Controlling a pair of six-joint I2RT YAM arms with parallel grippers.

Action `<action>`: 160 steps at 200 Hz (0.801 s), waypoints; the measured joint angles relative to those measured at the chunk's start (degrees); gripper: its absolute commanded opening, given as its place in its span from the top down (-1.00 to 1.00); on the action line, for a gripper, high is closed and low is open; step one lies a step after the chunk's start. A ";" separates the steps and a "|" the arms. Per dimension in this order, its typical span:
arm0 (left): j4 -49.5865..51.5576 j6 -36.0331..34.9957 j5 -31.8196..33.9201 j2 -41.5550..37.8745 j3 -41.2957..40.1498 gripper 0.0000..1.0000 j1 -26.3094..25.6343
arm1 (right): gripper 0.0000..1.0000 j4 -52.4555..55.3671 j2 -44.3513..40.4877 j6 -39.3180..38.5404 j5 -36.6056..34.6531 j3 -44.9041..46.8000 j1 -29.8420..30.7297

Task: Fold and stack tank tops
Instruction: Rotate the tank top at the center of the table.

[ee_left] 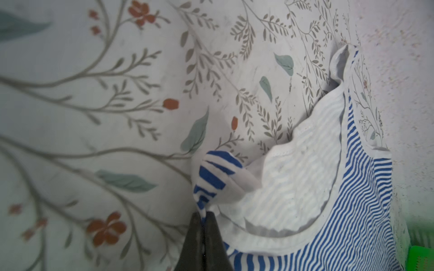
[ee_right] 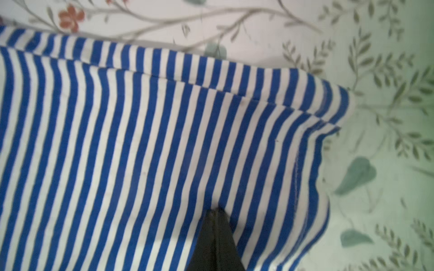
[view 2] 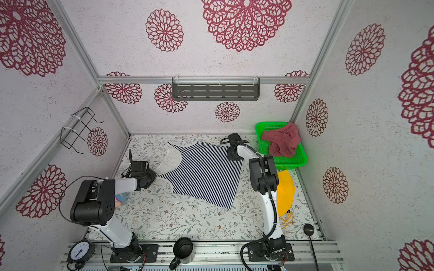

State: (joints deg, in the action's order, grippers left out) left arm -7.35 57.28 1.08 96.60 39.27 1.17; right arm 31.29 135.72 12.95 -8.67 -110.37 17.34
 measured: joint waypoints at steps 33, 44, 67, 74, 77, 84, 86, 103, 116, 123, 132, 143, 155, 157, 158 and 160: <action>-0.57 2.84 1.99 -5.31 -5.77 1.00 -2.93 | 0.91 2.75 5.35 -3.50 0.13 -10.10 -1.36; -0.04 3.50 2.97 -6.75 -6.84 1.00 -4.37 | 0.80 3.54 5.05 -4.42 0.20 -10.12 -1.84; 2.14 4.02 5.44 -10.43 -8.50 1.00 -7.10 | 0.56 3.17 -1.09 -5.95 0.83 -2.60 -2.01; 2.93 4.02 6.16 -11.82 -8.90 1.00 -7.72 | 0.51 3.21 -4.52 -5.95 1.14 1.33 -1.90; 3.26 3.98 6.51 -12.44 -9.09 1.00 -7.87 | 0.50 3.19 -6.19 -5.79 1.27 3.21 -1.77; 4.31 3.85 7.61 -13.92 -9.35 1.00 -8.02 | 0.50 3.10 -10.40 -5.64 1.66 7.65 -1.33; 4.55 3.76 7.80 -14.21 -9.38 1.00 -8.02 | 0.49 2.82 -11.65 -5.44 1.70 9.03 -1.18; 6.47 2.80 9.57 -16.63 -9.33 1.00 -6.95 | 0.44 1.95 -22.27 -4.13 2.80 19.58 0.98; 7.67 1.66 10.16 -17.09 -8.79 1.00 -5.57 | 0.33 0.66 -29.79 -2.10 3.39 27.65 3.41; 8.24 1.03 10.19 -16.92 -8.31 1.00 -4.90 | 0.24 0.07 -33.33 -0.50 3.87 32.06 4.70; 8.76 0.31 10.05 -16.37 -7.61 1.00 -4.22 | 0.17 -0.72 -37.53 1.53 4.57 38.05 6.58; 9.18 -0.59 9.90 -15.32 -6.51 1.00 -3.72 | 0.14 -0.52 -41.05 3.50 5.53 44.26 8.52; 9.31 -1.46 9.49 -13.51 -5.20 1.00 -3.41 | 0.14 -0.17 -44.09 6.32 6.25 50.66 9.92; 9.29 -1.53 9.33 -13.11 -4.98 1.00 -3.41 | 0.14 0.00 -44.50 6.75 6.40 51.65 10.08; 9.29 -1.60 9.27 -12.96 -4.90 1.00 -3.39 | 0.14 0.02 -44.65 6.93 6.40 51.98 10.12; 9.29 -1.77 9.20 -12.63 -4.70 1.00 -3.39 | 0.14 0.11 -45.05 7.52 6.43 52.92 10.29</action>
State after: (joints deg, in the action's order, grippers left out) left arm 1.93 55.51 10.28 83.96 34.57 -2.22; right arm 31.40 90.67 20.47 -2.24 -57.45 27.64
